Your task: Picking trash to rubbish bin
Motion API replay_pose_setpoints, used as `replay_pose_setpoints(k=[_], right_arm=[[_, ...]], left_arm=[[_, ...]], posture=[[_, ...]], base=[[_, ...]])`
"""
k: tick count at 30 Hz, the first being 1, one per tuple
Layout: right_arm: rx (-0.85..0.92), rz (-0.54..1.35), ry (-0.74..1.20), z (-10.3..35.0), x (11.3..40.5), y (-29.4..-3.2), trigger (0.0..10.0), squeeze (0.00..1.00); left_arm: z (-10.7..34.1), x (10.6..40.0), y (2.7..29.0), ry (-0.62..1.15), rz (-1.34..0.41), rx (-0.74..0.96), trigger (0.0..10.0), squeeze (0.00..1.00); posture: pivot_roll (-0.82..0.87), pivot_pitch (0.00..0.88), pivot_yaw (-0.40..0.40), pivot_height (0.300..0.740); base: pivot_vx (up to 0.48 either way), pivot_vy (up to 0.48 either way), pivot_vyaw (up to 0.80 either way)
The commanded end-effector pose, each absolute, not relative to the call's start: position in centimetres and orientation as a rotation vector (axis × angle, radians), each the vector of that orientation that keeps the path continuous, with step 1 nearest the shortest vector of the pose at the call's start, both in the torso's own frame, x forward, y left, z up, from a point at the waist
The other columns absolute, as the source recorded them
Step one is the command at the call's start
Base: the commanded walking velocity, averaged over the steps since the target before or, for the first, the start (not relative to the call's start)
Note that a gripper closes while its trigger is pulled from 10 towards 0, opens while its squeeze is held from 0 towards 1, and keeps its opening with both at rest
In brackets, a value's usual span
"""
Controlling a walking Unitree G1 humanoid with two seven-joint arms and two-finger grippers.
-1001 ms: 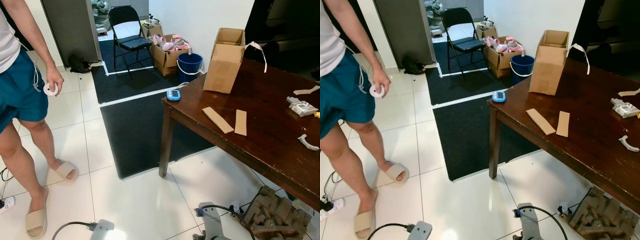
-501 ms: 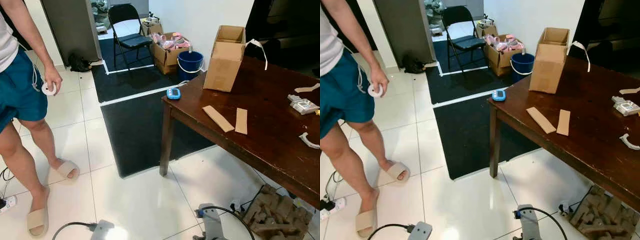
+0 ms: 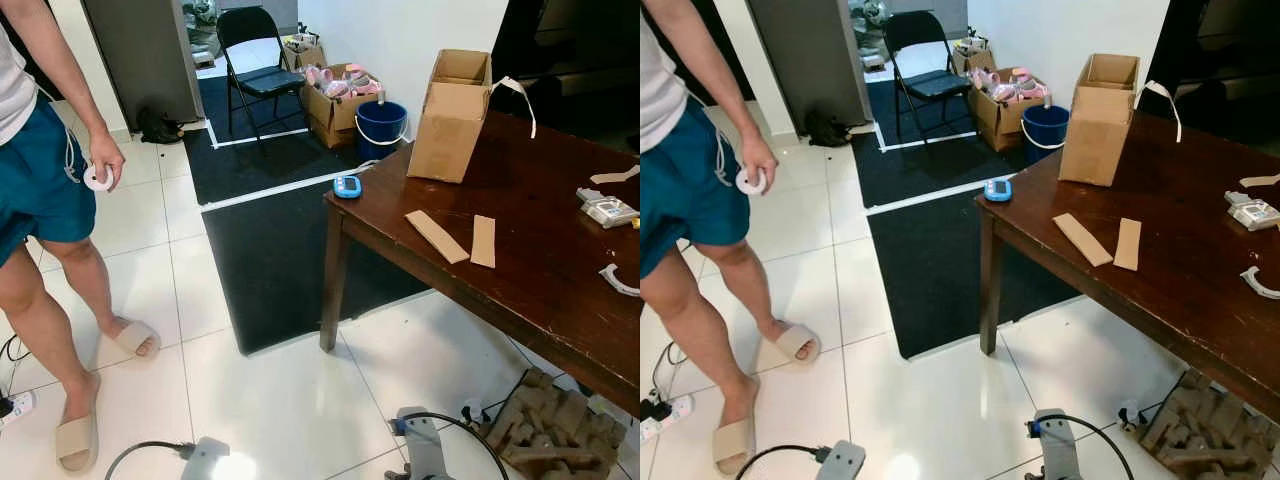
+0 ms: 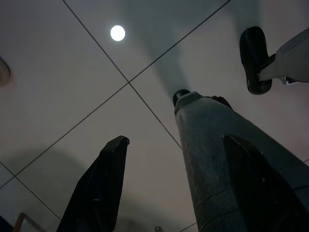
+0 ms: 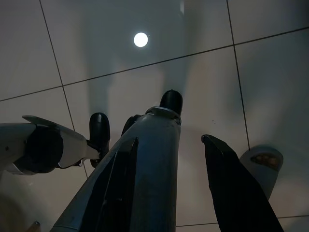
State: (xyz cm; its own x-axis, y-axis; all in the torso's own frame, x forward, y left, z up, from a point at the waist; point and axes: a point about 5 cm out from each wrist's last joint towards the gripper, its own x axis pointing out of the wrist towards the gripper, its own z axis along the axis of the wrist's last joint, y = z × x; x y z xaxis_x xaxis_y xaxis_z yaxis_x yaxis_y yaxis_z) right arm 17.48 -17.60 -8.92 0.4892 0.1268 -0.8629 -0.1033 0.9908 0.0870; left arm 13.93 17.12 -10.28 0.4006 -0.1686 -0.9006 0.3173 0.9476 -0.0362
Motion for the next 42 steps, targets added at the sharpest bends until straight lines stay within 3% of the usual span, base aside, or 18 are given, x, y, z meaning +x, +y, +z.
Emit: replay_pose_setpoints(k=[1, 42], right_arm=[[0.035, 0.133, 1.056, -9.0, 17.3, -17.4, 10.0, 0.00], [0.010, 0.133, 1.043, -8.7, 18.0, -17.8, 10.0, 0.00]], left_arm=[[-10.2, 13.9, 17.7, 1.124, -0.305, 0.166, 10.0, 0.00], [-10.0, 14.8, 16.8, 1.099, -0.301, 0.133, 10.0, 0.00]], posture=[[0.00, 0.029, 0.035, 0.740], [0.00, 0.000, 0.016, 0.740]], base=[[0.000, 0.000, 0.00], [0.000, 0.000, 0.00]])
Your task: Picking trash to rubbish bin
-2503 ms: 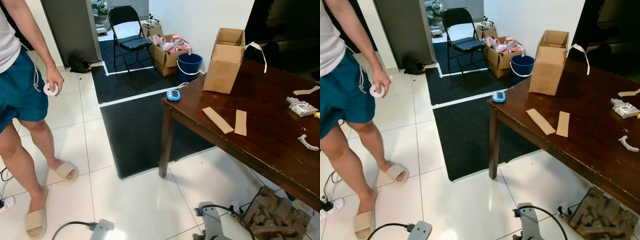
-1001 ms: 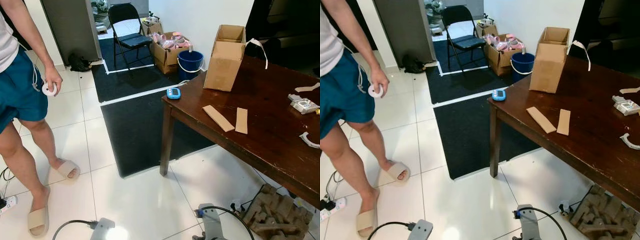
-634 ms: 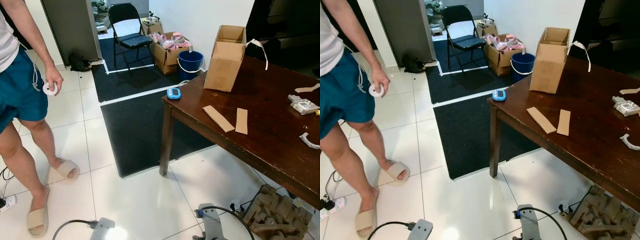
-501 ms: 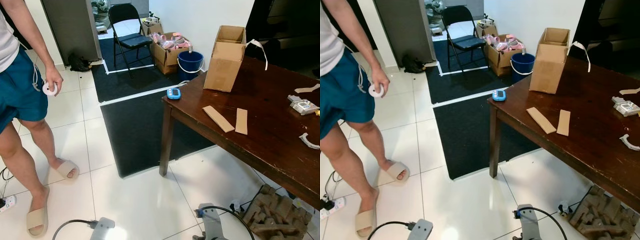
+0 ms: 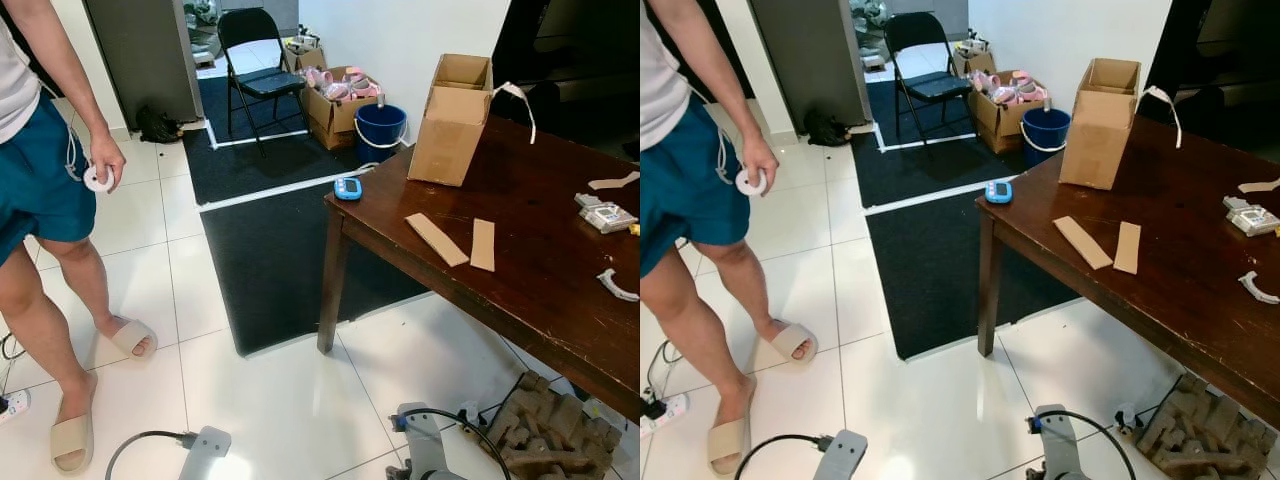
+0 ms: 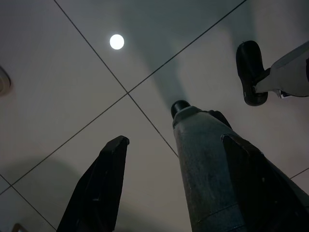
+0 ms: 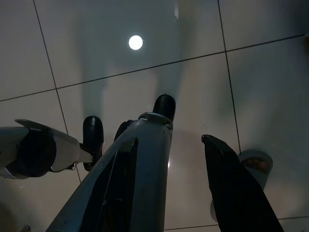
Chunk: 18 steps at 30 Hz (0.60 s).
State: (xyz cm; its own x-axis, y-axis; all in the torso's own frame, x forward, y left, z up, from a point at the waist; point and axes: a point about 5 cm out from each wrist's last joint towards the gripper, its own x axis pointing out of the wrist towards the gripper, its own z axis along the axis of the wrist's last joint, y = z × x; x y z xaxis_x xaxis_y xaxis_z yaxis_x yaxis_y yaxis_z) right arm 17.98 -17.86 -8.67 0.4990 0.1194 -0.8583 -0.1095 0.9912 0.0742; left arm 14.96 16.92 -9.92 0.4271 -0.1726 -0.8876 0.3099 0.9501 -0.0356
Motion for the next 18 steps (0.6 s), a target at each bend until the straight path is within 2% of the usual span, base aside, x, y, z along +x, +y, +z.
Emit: replay_pose_setpoints(k=[1, 18], right_arm=[[0.009, 0.135, 1.042, -8.65, 18.07, -17.81, 10.0, 0.00], [0.018, 0.132, 1.033, -8.52, 18.38, -17.63, 10.0, 0.00]], left_arm=[[-9.96, 14.89, 16.80, 1.097, -0.302, 0.135, 10.0, 0.00], [-9.77, 15.40, 16.79, 1.086, -0.305, 0.139, 10.0, 0.00]], posture=[[0.00, 0.000, 0.018, 0.740], [0.00, 0.000, 0.021, 0.740]], base=[[0.000, 0.000, 0.00], [0.000, 0.000, 0.00]])
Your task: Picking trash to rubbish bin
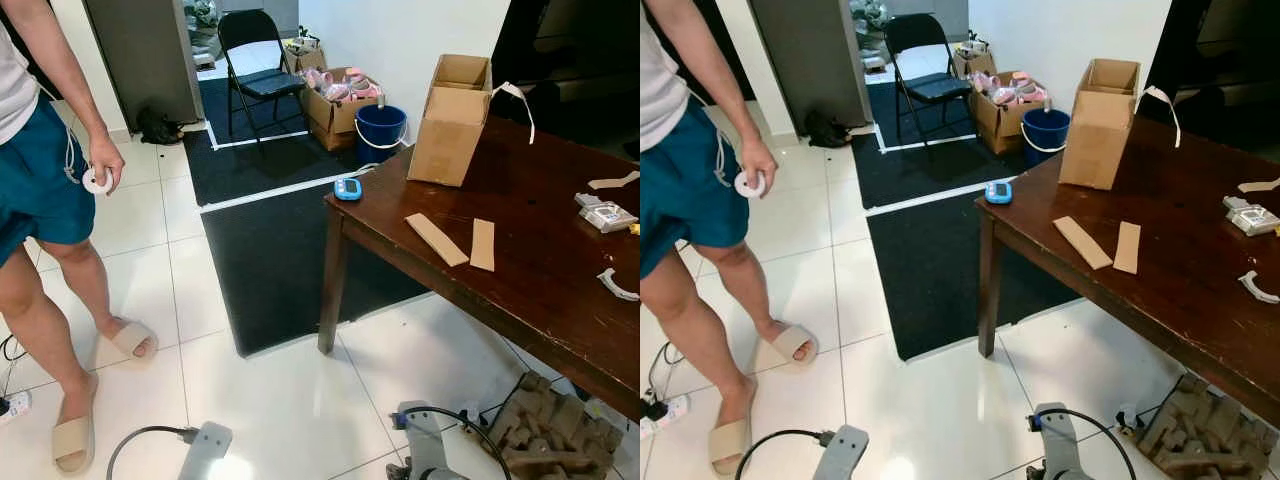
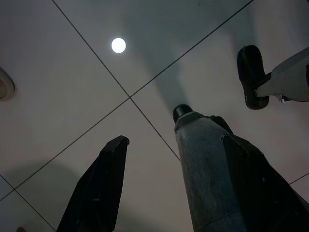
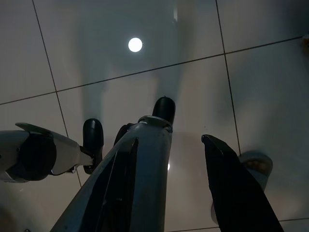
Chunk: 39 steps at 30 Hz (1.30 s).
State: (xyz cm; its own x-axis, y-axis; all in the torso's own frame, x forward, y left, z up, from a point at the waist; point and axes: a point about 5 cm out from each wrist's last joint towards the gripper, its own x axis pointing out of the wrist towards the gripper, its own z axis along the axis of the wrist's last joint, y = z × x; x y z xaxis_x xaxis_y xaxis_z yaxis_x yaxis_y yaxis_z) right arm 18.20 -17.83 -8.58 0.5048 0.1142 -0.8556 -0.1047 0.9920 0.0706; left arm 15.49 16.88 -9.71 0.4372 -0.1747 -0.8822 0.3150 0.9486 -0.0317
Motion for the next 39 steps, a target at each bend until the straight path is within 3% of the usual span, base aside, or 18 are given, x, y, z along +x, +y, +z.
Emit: replay_pose_setpoints(k=[1, 39], right_arm=[[0.018, 0.132, 1.033, -8.5, 18.4, -17.6, 10.0, 0.00], [0.020, 0.143, 1.049, -8.8, 17.7, -17.4, 10.0, 0.00]], left_arm=[[-9.8, 15.4, 16.8, 1.086, -0.305, 0.139, 10.0, 0.00], [-10.3, 13.9, 17.5, 1.122, -0.281, 0.149, 10.0, 0.00]], posture=[[0.00, 0.000, 0.021, 0.740], [0.03, 0.003, 0.015, 0.740]], base=[[0.000, 0.000, 0.00], [0.000, 0.000, 0.00]])
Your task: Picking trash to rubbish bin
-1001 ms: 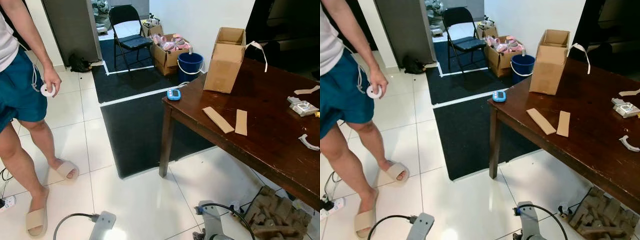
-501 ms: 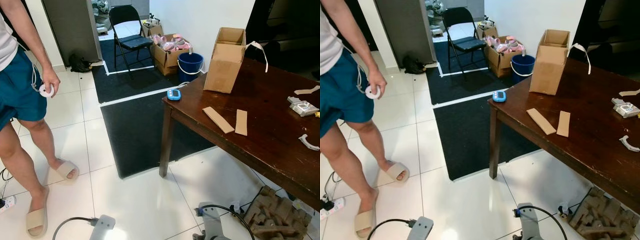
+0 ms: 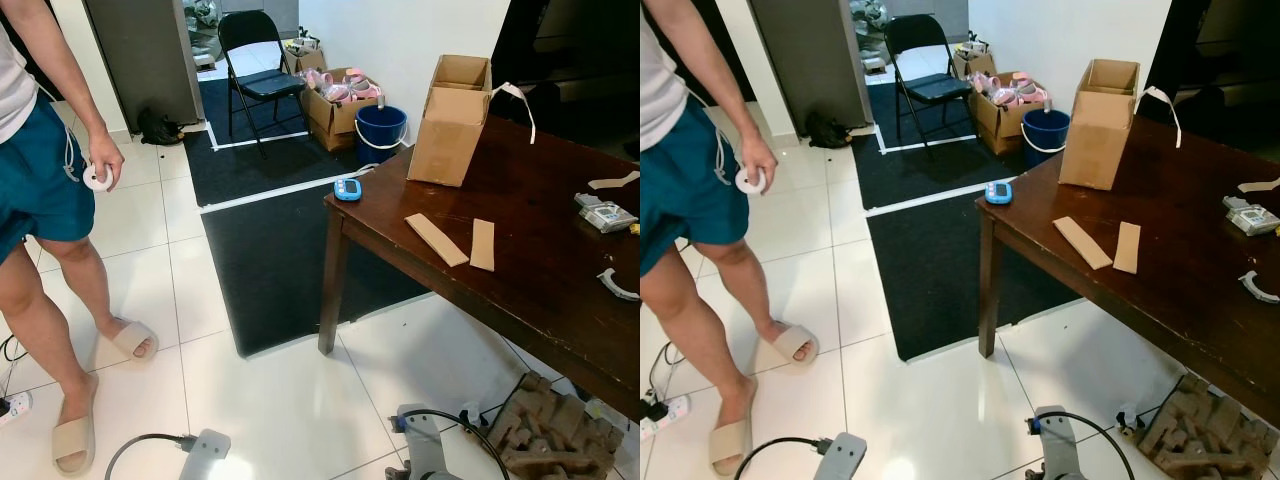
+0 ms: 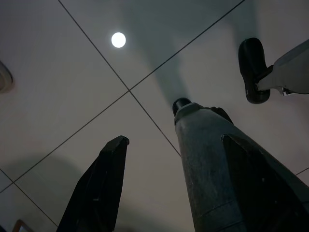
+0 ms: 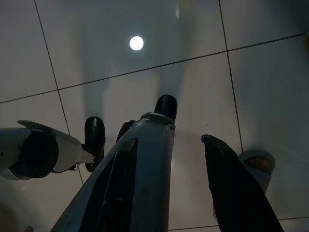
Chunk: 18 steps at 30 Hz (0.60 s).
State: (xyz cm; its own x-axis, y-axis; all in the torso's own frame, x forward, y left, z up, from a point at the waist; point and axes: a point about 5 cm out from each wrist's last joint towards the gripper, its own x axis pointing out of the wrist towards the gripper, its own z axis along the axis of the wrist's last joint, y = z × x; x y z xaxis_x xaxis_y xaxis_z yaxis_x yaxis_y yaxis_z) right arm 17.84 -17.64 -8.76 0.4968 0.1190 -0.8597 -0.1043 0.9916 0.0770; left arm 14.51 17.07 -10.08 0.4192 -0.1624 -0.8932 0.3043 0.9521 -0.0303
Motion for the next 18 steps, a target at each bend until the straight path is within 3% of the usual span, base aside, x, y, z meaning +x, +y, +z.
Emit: replay_pose_setpoints(k=[1, 18], right_arm=[[0.019, 0.147, 1.051, -8.86, 17.71, -17.29, 10.0, 0.00], [0.048, 0.110, 1.002, -8.58, 18.15, -17.61, 10.0, 0.00]], left_arm=[[-10.31, 13.75, 17.71, 1.125, -0.274, 0.148, 10.0, 0.00], [-10.41, 13.52, 17.55, 1.131, -0.278, 0.152, 10.0, 0.00]], posture=[[0.03, 0.003, 0.015, 0.740], [0.02, 0.000, 0.019, 0.740]], base=[[0.000, 0.000, 0.00], [0.000, 0.000, 0.00]])
